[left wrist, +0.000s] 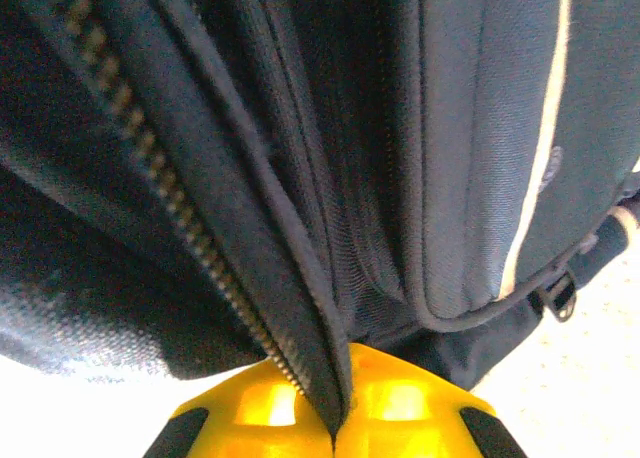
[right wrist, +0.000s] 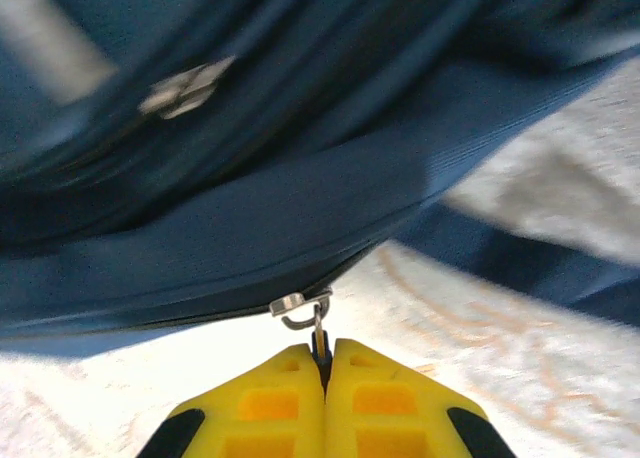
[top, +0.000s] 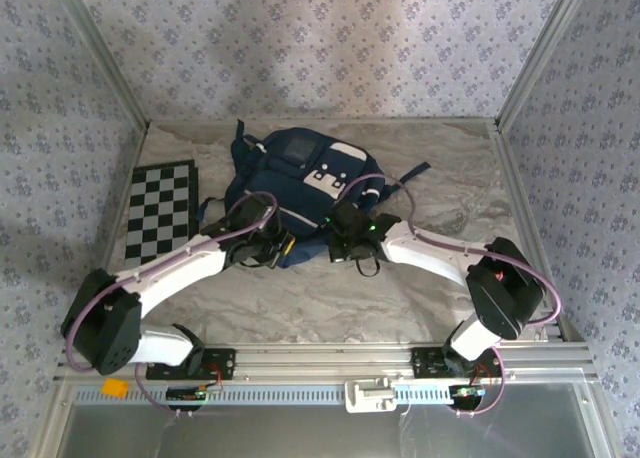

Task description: Pack the student bag

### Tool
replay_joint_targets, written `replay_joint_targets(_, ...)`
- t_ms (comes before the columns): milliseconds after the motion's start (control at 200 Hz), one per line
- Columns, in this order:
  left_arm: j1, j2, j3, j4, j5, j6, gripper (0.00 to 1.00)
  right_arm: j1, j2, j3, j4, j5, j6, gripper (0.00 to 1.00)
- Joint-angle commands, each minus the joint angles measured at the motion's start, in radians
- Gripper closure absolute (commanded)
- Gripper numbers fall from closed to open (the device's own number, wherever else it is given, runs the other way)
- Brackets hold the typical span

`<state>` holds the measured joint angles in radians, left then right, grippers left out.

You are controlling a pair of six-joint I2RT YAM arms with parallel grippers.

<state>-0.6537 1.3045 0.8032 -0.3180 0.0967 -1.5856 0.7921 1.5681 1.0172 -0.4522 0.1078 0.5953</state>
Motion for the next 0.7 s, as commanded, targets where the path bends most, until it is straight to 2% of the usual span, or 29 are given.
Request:
replay_joint_targets(0,0.056,-0.090,-0.035,-0.101,-0.079,0.065,1.00,-0.103,-0.022,-0.050,-0.087,0.090,-0.037,1.00)
replay_joint_targets(165,0.114,-0.157,-0.070,-0.152,-0.066,0.126,1.00,-0.210,0.018,-0.033,-0.066,0.099,-0.056,1.00)
replay_joint_targets(340,0.129,-0.151,-0.038,-0.155,-0.033,0.197,1.00,-0.176,-0.006,-0.004,-0.040,0.032,-0.081,1.00)
replay_joint_targets(370,0.130,-0.143,-0.025,-0.161,-0.026,0.210,0.97,-0.167,-0.016,-0.001,-0.042,0.019,-0.081,1.00)
replay_joint_targets(450,0.128,-0.134,0.009,-0.171,0.001,0.249,0.83,-0.150,-0.054,0.006,-0.060,-0.012,-0.083,0.86)
replay_joint_targets(540,0.110,-0.155,0.041,-0.194,-0.020,0.282,0.74,-0.152,-0.103,0.009,-0.089,-0.021,-0.070,0.72)
replay_joint_targets(700,0.076,-0.161,0.091,-0.196,-0.065,0.326,0.62,-0.201,-0.101,0.057,-0.089,-0.133,-0.064,0.61)
